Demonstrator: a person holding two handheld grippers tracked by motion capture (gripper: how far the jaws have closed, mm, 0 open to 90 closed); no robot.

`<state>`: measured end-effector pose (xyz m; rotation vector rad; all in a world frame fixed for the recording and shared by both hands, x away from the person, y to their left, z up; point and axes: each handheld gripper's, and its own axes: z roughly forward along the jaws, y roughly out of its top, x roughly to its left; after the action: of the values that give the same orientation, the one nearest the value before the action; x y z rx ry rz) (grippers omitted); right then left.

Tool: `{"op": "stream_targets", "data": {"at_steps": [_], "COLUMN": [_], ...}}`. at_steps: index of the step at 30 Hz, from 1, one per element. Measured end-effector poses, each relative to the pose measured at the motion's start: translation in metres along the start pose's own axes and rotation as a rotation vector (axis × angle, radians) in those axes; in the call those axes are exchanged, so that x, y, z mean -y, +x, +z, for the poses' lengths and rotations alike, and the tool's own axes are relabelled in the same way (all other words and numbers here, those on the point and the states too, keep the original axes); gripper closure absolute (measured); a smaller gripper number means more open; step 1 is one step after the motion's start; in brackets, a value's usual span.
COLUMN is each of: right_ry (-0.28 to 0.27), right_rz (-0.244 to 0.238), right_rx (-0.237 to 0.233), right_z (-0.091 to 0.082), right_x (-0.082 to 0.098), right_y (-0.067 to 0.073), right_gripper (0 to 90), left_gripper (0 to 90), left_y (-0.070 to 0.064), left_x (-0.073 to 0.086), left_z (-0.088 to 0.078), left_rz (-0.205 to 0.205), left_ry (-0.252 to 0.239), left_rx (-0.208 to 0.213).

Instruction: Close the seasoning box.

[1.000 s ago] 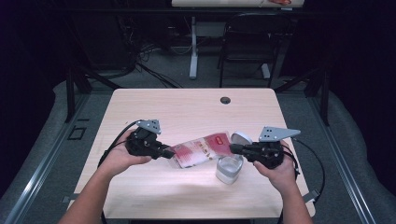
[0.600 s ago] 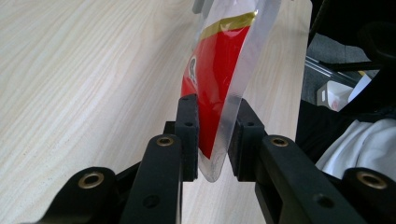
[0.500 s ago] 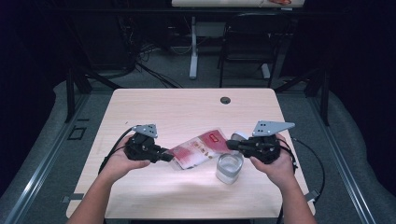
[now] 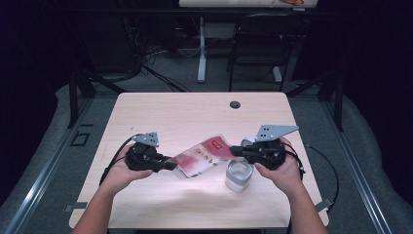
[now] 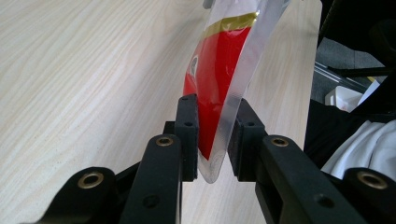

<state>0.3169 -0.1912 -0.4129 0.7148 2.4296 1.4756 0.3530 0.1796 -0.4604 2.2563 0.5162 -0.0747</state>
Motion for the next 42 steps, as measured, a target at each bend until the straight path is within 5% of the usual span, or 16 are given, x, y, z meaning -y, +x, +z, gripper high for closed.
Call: {"op": "stream_targets", "data": {"at_steps": [21,37,42], "right_ry": [0.069,0.099,0.128], "right_rz": [-0.055,-0.08,-0.095], "right_rx": [-0.019,0.003,0.019], "right_z": [0.032,0.035,0.038], "right_x": [-0.007,-0.003,0.001], "right_y": [0.015,0.017,0.018], "right_gripper": [90.0,90.0,90.0], "left_gripper": [74.2,71.0,67.4], "left_y": [0.006,0.006,0.005], "left_x": [0.034,0.038,0.038], "left_z": [-0.001,0.017,0.028], "left_rz": [-0.035,-0.04,-0.034], "left_ry": [0.023,0.051,0.096], "left_rx": [-0.058,-0.083,-0.115]}}
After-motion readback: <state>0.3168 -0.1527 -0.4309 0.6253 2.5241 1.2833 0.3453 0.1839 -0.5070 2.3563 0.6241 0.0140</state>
